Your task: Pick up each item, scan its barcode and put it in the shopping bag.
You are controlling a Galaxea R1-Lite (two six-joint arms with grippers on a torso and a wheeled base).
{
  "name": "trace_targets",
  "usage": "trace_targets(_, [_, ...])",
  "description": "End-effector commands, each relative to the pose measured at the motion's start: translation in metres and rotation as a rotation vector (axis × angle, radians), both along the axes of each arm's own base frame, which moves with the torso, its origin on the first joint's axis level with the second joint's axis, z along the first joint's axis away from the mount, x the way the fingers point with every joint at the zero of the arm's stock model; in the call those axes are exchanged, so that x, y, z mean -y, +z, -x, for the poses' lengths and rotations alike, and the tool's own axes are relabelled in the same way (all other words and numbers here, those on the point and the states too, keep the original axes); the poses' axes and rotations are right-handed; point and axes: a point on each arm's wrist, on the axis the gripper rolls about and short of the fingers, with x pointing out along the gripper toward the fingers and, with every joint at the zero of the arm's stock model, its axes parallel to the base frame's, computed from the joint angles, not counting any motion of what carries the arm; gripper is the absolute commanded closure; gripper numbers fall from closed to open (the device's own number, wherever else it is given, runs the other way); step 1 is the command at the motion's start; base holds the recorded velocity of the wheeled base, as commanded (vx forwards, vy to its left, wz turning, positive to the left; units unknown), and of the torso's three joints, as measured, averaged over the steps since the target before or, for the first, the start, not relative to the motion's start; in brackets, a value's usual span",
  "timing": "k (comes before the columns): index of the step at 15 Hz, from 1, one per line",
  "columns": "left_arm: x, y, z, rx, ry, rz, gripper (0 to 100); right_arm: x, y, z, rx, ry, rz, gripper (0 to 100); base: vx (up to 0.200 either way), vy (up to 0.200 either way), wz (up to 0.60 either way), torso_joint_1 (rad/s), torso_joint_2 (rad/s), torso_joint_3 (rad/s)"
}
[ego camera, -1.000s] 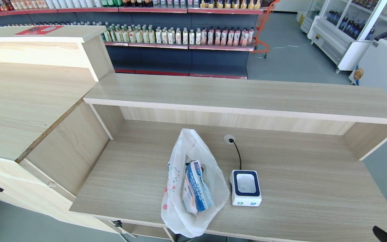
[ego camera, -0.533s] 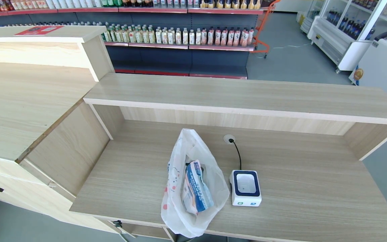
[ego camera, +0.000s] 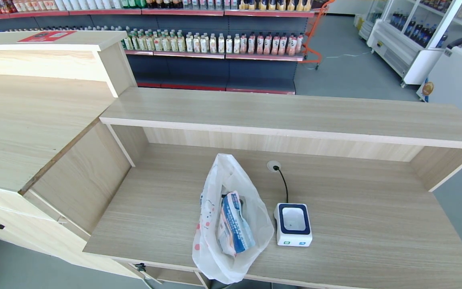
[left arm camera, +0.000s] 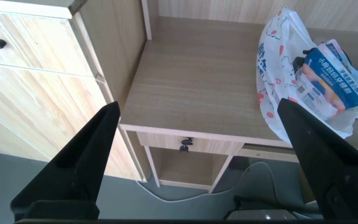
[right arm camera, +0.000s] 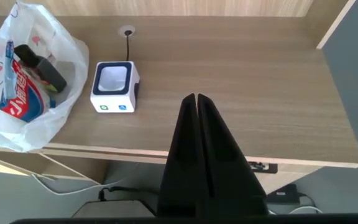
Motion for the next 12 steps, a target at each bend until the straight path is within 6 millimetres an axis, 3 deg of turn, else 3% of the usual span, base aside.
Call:
trace_targets(1, [0.0,0.0,0.0,0.0,0.002,0.0,0,0.0,-0.0003,-0.0004,-0.006,0.0,0.001,100,0.0,0.0,0.0,0.0,0.0,0.0])
trace_targets(3, [0.0,0.0,0.0,0.0,0.0,0.005,0,0.0,-0.0003,-0.0004,-0.006,0.0,0.001,100,0.0,0.0,0.0,0.0,0.0,0.0])
trace_targets(10, [0.0,0.0,0.0,0.0,0.0,-0.009,0,0.0,0.0001,-0.0003,-0.005,0.0,0.003,100,0.0,-0.2,0.0,0.003,0.0,0.002])
trace_targets(12, [0.0,0.0,0.0,0.0,0.0,-0.001,0,0.0,0.0001,-0.0003,-0.005,0.0,0.003,100,0.0,0.0,0.0,0.0,0.0,0.0])
